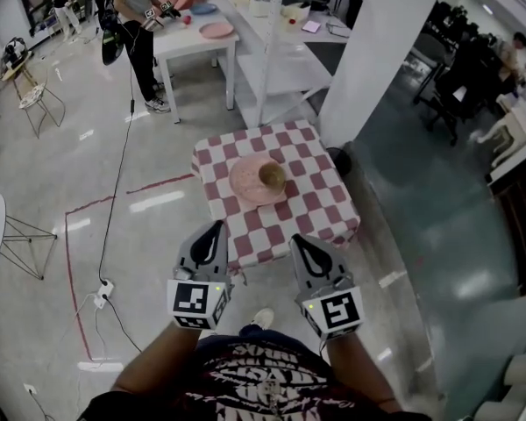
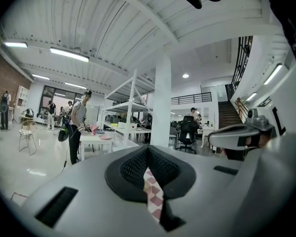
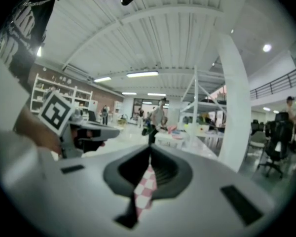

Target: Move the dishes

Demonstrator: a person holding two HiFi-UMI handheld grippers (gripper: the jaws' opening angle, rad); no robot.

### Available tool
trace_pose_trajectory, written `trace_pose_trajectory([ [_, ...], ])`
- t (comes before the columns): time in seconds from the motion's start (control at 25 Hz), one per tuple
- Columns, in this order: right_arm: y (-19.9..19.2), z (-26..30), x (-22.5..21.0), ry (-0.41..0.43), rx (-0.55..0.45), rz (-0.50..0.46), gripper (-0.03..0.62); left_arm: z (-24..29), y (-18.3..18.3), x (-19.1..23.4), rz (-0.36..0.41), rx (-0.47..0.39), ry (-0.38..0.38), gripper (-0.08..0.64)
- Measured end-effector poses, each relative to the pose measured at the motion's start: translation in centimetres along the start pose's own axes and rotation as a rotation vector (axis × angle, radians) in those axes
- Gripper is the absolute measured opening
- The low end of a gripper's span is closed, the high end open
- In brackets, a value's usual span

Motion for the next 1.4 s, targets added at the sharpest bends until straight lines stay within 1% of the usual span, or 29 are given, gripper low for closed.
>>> trace_pose_trajectory([
  [0.12,-1.1,0.4,-2.0,0.008,0.018,0.045,0.035,1.0,0.0,-1.2,0.002,0.008,0.022,0.025],
  [0.28,-2.4,1.3,-3.6,0.022,0.006,0.072,0.035,1.2,-0.3,-1.9,0.05,0.007,0.067,0.026],
  [0.44,-3.2,2.1,-4.6,0.036,0.014,0.112,0.035,1.5,0.0,-1.8,0.071,0.02,0.1,0.025],
  [0.6,-3.9,3.6,-5.4,0.031,0.039,0.148,0.035,1.4,0.1,-1.6,0.087,0.027,0.12,0.025],
  [0.76,-4.7,4.7,-5.5,0.033,0.073,0.17,0.035,2.3,-0.3,-0.5,0.076,0.042,0.133,0.026],
  [0.88,-5.4,5.8,-6.2,0.021,0.117,0.178,0.035,4.3,-0.2,-0.2,0.073,0.046,0.106,0.026],
  [1.04,-5.8,7.8,-7.8,-0.023,0.16,0.189,0.035,7.6,-0.1,0.4,0.087,0.058,0.047,0.026],
  [1.28,-4.5,11.9,-9.8,-0.116,0.205,0.194,0.035,13.3,2.0,4.2,0.071,0.067,-0.028,0.026],
  [1.4,-3.6,14.6,-9.8,-0.13,0.204,0.188,0.035,15.7,3.3,6.4,0.067,0.045,-0.066,0.026],
])
Point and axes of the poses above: the fingertips, and each gripper's own axes: z forward along the fingers, x to its left, y out of its top, the point moved 6 cm from there along -z, backward along the fingers, and after that the axes turned 9 degrees about -z, right-handed, at the moved point
